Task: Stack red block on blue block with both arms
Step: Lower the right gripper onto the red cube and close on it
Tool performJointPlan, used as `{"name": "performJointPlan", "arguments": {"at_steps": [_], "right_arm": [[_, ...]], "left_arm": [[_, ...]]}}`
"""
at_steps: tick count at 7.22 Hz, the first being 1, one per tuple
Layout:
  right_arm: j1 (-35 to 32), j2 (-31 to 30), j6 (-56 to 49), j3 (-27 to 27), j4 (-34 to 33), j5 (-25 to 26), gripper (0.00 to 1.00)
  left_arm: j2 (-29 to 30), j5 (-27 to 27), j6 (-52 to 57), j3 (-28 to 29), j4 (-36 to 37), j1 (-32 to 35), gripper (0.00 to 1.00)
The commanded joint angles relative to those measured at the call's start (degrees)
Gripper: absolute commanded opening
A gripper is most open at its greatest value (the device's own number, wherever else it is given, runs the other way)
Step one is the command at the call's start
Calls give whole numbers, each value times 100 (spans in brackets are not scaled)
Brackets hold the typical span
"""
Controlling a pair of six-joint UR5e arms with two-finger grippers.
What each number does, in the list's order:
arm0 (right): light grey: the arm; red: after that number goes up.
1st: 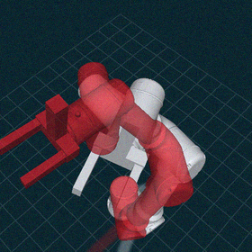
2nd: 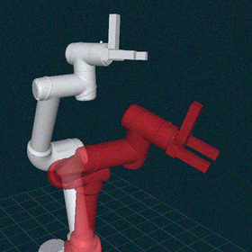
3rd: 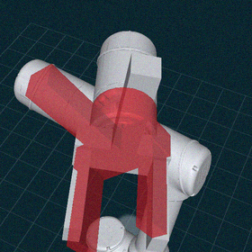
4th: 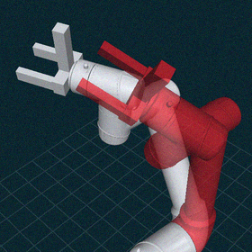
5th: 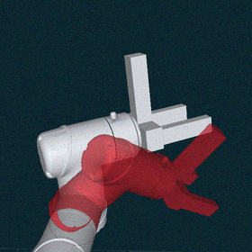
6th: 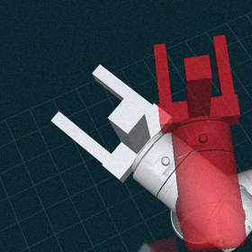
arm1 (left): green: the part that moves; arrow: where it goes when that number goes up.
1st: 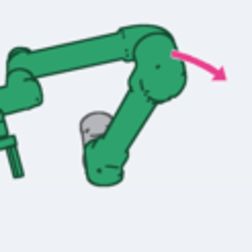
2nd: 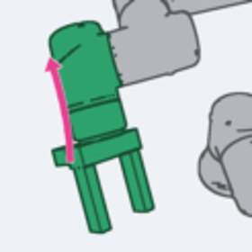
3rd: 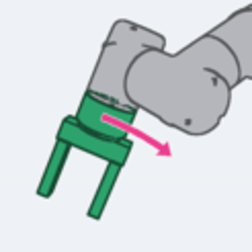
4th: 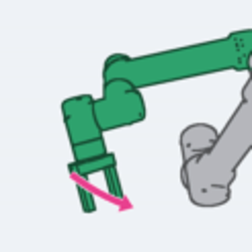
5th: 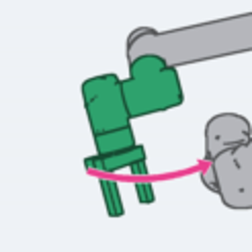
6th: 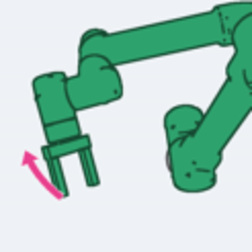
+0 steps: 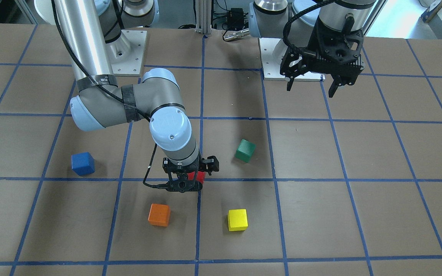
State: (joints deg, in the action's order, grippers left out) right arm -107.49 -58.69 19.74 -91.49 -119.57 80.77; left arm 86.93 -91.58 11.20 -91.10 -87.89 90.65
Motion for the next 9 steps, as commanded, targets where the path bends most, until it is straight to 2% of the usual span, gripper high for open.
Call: {"name": "performJointPlan", "arguments": {"at_steps": [1,2,3,6,7,8,9], "right_arm": [[0,60,65,-53,-5,-17,58],[0,60,361,-210,-66,-139,12],[8,25,373,-264,-84,-149,0],[104,-299,364,-151,55,-70,0],[227,-501,329,24,448,-44,0],[515,-633,225,330,1209,-35,0],[814,-887,-499,568,2043,-26,0]], "left_arm": [[69,-9,14,100,26,-29,100],[-8,-9,-4,83,26,-29,100],[-53,-18,-4,-4,26,-29,100],[-71,-18,57,-40,-26,-29,100],[-62,-18,23,-31,-27,-29,100],[-62,-27,-4,-31,-44,-29,100],[-79,-27,-4,-31,-62,-29,100]]}}
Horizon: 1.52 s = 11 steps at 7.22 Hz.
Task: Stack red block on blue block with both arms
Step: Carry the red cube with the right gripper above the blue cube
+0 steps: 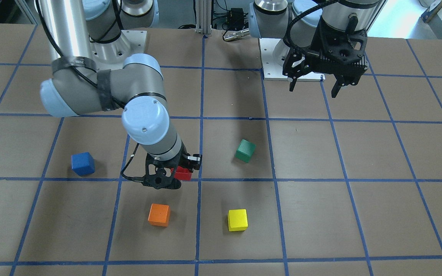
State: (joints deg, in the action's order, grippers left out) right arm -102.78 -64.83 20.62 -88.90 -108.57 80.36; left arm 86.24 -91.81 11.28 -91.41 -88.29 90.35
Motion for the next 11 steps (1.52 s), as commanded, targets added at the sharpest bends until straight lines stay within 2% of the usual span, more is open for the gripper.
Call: {"name": "performJointPlan", "arguments": {"at_steps": [1,2,3,6,9,11], "right_arm": [[686,-554,-1081,311,1317,180,0],[985,-661,-1521,233,1434,686,0],[1179,-741,-2100,154,1566,944,0],[1672,-935,-3462,-267,1524,990,0],[2498,-935,-4905,-479,1506,964,0],[2614,-935,-5234,-777,842,955,0]], "left_arm": [[-2,5,-12,0,-5,0,100],[-11,5,-12,0,-4,0,100],[-11,5,-12,0,4,0,100],[16,49,6,9,57,0,100],[16,58,23,0,57,-9,100],[16,40,23,-8,57,-9,100]]}}
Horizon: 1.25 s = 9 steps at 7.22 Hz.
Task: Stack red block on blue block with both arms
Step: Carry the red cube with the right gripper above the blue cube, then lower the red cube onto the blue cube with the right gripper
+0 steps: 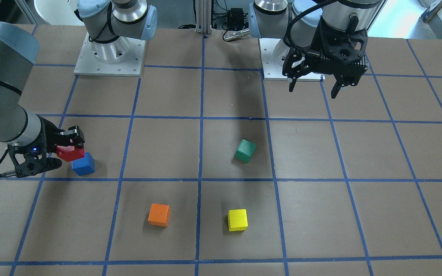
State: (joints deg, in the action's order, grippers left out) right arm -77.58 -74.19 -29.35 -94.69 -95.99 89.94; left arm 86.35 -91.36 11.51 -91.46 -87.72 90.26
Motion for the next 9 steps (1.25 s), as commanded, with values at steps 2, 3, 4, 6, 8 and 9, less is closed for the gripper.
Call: {"name": "performJointPlan", "arguments": {"at_steps": [2,3,4,6,8,9], "right_arm": [[102,1,-168,-749,-1533,15,0],[102,-8,-194,-944,-1868,24,0],[102,-25,-194,-1015,-1880,24,0],[102,-78,-203,-1165,-1889,24,0],[102,-96,-194,-1253,-1889,33,0],[111,-96,-194,-1253,-1897,33,0]], "left_arm": [[23,13,-17,5,9,9,100],[57,22,-69,23,9,9,100],[66,31,-69,23,18,9,100],[66,40,-69,23,61,9,100],[75,40,-70,14,97,9,100],[67,22,-69,14,97,9,100]]}}
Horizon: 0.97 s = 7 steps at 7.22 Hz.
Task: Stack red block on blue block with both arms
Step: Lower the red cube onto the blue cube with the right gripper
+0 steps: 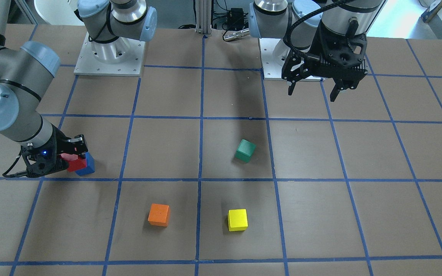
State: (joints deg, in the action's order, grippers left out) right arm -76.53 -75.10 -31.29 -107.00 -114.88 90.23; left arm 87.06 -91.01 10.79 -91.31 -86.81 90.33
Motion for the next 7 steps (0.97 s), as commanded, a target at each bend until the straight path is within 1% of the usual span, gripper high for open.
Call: {"name": "performJointPlan", "arguments": {"at_steps": [1,7], "right_arm": [[6,-5,0,-23,-17,3,0],[94,4,9,-41,9,3,0]], "left_arm": [[-13,-13,11,-1,6,-6,100],[-13,4,11,-1,6,2,100]]}}
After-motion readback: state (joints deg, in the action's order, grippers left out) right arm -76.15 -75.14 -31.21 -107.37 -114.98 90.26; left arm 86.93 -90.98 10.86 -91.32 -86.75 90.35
